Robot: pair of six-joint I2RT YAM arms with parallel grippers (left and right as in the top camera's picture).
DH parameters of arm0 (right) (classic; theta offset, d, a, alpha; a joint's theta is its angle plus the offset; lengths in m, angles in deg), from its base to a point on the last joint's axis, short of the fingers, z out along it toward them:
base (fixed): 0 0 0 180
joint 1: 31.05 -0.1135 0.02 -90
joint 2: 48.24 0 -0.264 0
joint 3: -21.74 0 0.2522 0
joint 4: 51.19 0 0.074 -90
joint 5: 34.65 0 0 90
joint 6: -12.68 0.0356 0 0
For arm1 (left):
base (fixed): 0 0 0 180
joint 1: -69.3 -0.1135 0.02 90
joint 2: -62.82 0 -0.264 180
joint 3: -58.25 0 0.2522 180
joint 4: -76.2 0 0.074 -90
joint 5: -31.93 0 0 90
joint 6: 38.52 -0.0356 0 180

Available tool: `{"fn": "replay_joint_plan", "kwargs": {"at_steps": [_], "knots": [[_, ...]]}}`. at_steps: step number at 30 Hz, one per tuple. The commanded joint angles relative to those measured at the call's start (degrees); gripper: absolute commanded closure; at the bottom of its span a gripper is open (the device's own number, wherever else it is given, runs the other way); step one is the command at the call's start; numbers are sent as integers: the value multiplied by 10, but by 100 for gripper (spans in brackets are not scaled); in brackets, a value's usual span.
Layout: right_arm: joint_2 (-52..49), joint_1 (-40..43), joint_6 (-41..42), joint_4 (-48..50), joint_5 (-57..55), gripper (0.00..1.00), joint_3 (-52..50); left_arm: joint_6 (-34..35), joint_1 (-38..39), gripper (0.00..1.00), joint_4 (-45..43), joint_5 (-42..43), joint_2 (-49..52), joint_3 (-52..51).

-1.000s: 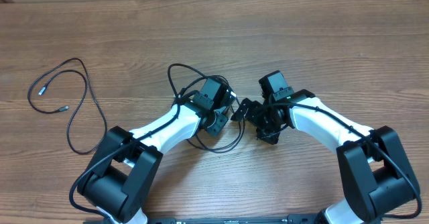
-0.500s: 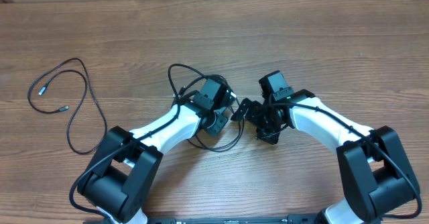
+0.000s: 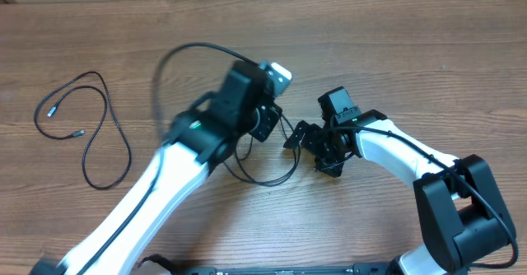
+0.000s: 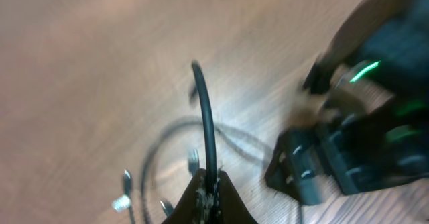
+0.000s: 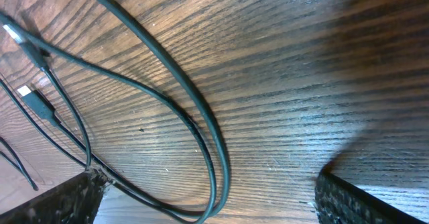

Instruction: Untangle cables

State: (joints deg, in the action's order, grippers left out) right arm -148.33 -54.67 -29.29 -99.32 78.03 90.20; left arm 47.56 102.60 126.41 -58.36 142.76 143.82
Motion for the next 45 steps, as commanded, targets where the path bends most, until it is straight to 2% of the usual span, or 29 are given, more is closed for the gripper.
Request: {"fn": "replay_joint_plan", "kwargs": {"at_steps": [1, 6, 13, 19, 22, 26, 27, 30, 34, 40, 42, 44, 45], "knots": [[-19, 0, 0, -5, -31, 0, -23, 30, 0, 96, 2, -7, -96, 31], [-19, 0, 0, -5, -31, 0, -23, 84, 0, 96, 2, -92, -233, 37], [-19, 0, 0, -1, -31, 0, -23, 145, 1, 96, 12, -95, -388, 37], [-19, 0, 0, 153, -41, 0, -23, 144, 1, 96, 38, -98, -398, 37], [-19, 0, -3, 149, -42, 0, -23, 145, 0, 96, 37, -111, -398, 37], [-19, 0, -2, 144, -111, 0, -23, 145, 1, 96, 31, -117, -398, 37], [-19, 0, -3, 148, -117, 4, -23, 145, 1, 96, 30, -118, -398, 37], [-19, -2, -28, 177, -136, 5, -23, 144, 0, 96, 21, -124, -400, 38], [-19, -16, -127, 226, -140, 19, -23, 145, 1, 96, 6, -133, -400, 50], [-19, -28, -141, 253, -178, 41, -23, 147, 1, 96, 9, -132, -400, 68], [-19, -30, -153, 256, -180, 54, -23, 147, 1, 96, 8, -132, -400, 69], [-19, -31, -156, 260, -185, 73, -23, 147, 1, 96, 6, -132, -400, 75], [-19, -31, -155, 261, -188, 76, -23, 147, 1, 96, 6, -132, -400, 79]]}}
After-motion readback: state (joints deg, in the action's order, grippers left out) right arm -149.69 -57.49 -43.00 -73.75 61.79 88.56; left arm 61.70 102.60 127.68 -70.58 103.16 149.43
